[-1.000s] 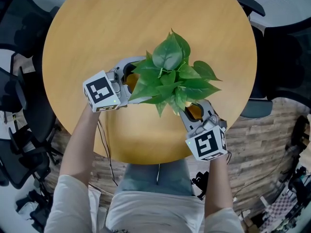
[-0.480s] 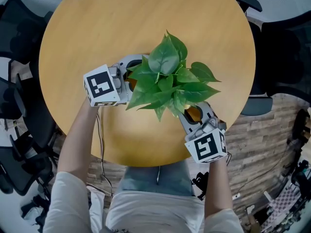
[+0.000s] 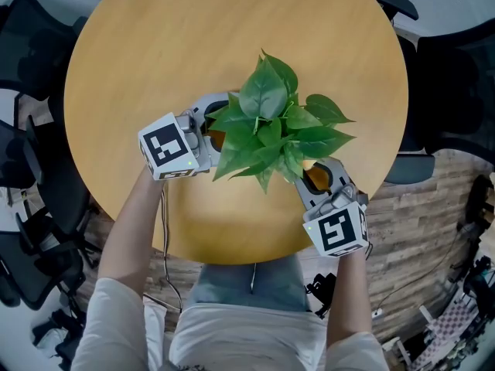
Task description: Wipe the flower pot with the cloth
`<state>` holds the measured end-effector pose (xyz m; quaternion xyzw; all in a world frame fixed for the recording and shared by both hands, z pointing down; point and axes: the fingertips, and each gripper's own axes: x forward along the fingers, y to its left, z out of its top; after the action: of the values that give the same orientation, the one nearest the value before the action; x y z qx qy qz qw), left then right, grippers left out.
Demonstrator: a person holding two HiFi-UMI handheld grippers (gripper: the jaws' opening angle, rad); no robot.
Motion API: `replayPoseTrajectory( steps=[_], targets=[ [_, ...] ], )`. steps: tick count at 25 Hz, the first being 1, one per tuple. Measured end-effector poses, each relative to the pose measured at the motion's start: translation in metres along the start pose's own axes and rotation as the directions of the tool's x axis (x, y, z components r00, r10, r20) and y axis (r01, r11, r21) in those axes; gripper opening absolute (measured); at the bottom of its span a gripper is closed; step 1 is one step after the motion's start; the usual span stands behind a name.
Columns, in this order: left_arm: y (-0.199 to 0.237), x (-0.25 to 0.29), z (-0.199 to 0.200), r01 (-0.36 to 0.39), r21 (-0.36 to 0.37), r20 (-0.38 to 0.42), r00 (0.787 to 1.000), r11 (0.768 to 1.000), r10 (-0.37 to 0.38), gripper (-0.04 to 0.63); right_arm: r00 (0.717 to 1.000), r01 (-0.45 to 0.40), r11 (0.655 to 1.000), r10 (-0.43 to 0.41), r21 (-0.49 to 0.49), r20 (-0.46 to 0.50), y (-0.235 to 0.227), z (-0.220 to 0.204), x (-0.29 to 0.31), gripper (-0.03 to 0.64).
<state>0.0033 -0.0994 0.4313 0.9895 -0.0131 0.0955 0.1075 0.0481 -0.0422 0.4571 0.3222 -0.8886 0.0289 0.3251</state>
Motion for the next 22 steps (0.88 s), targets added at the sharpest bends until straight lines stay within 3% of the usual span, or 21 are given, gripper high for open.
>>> replayPoseTrajectory(
  steps=[5,9,15,22],
  targets=[
    [-0.001,0.002,0.000,-0.083,-0.021,0.014,0.996,0.996,0.083,0.433,0.999,0.037,0.999,-0.037,-0.013,-0.016,-0.015,-0.001,-0.003,0.052],
    [-0.002,0.000,0.000,-0.188,-0.055,0.027,0.982,0.981,0.189,0.433,0.999,0.035,0.999,-0.036,-0.027,-0.018,-0.009,0.004,0.004,0.052],
    [-0.002,0.004,-0.001,-0.319,-0.092,0.035,0.946,0.943,0.323,0.433,0.999,0.024,0.999,-0.025,-0.029,-0.031,-0.005,0.002,0.004,0.052],
    [-0.002,0.006,-0.002,-0.450,-0.150,0.024,0.889,0.880,0.458,0.431,1.000,0.020,0.999,-0.021,-0.024,-0.012,-0.001,0.000,0.005,0.052]
  ],
)
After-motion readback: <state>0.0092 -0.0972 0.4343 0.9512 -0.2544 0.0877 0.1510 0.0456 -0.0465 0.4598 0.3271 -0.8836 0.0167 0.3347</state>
